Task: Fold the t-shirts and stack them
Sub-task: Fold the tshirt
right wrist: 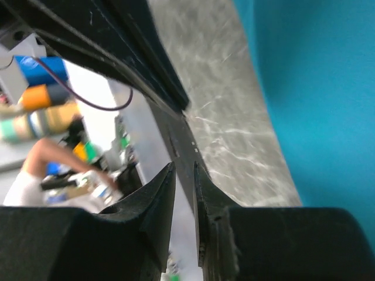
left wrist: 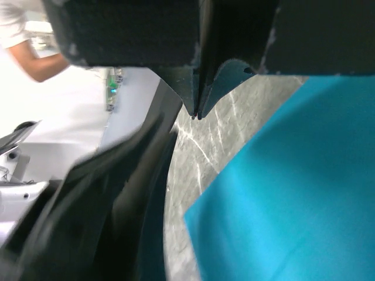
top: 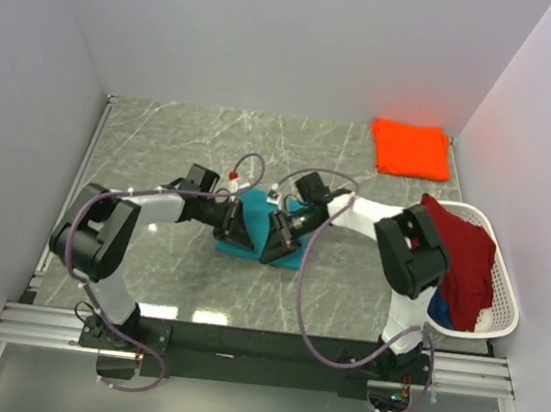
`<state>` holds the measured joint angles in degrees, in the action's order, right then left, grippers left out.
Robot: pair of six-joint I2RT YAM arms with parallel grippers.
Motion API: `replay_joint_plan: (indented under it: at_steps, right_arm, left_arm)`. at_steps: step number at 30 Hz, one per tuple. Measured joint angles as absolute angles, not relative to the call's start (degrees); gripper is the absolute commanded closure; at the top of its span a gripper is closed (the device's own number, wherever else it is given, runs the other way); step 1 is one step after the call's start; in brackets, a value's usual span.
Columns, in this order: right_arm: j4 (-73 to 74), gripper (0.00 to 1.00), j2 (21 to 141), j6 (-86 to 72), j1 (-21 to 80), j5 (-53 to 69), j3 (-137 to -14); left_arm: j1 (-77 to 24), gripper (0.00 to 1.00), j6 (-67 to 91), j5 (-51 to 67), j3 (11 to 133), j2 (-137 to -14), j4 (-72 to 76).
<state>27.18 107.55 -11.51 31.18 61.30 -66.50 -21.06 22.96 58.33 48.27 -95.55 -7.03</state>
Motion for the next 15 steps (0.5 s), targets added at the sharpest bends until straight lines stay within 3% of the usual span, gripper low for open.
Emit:
replay_joint_plan:
  at_steps: [8,15]
  right_arm:
    - [24.82,0.70,119.61,-13.96,32.34,61.06,-66.43]
    - [27.22,0.69,119.68,-10.46,27.81,59.46,-66.32]
  left_arm:
    - [-20.32,0.92,26.22,55.75,47.81,-106.61,-6.81]
    - [-14.13,0.91,25.96,56.29,47.81,-109.60,-9.45]
